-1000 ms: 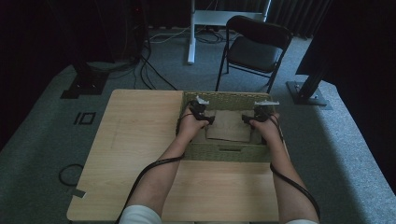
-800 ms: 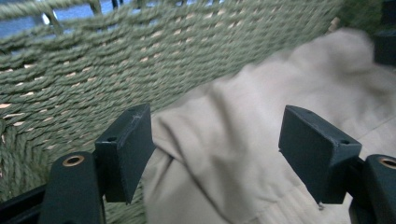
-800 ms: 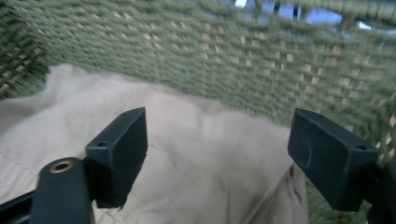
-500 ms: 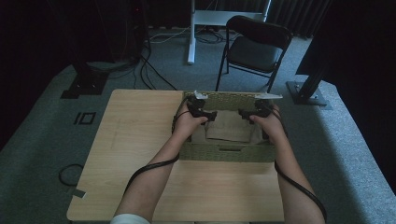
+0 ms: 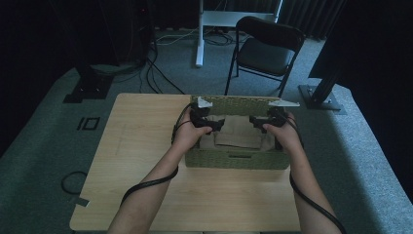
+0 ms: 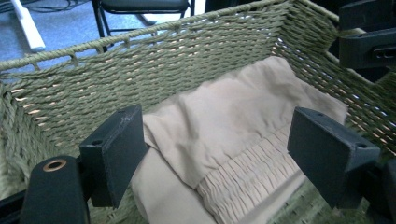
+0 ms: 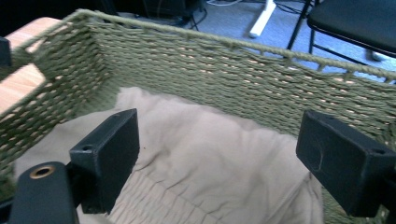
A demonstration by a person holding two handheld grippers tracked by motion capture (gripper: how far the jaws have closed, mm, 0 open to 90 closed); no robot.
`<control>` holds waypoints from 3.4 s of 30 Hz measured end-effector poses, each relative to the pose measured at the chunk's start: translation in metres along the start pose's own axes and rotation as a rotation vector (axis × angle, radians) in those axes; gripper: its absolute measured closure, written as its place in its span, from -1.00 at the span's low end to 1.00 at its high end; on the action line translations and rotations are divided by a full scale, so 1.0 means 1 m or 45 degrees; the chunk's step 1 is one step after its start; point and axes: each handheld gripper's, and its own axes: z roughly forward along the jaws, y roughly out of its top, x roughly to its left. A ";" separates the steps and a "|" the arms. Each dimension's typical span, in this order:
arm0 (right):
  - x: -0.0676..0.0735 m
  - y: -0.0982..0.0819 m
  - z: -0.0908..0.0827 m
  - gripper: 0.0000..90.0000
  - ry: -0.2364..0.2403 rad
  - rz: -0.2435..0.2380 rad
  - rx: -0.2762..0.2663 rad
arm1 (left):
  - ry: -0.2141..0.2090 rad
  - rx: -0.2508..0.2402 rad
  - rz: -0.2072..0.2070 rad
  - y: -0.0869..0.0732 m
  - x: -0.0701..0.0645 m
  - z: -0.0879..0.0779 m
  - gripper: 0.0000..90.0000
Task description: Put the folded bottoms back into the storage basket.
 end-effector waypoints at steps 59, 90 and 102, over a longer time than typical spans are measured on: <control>0.064 -0.063 -0.102 -0.73 0.162 -0.217 -0.198 | -0.146 -0.174 0.141 -0.058 -0.054 -0.097 -0.55; 0.051 -0.148 -0.088 -0.73 0.143 -0.143 -0.046 | -0.066 -0.049 0.107 -0.139 -0.042 -0.088 -0.55; 0.035 -0.177 -0.079 -0.73 0.074 -0.113 0.047 | -0.074 0.058 0.058 -0.171 -0.037 -0.070 -0.55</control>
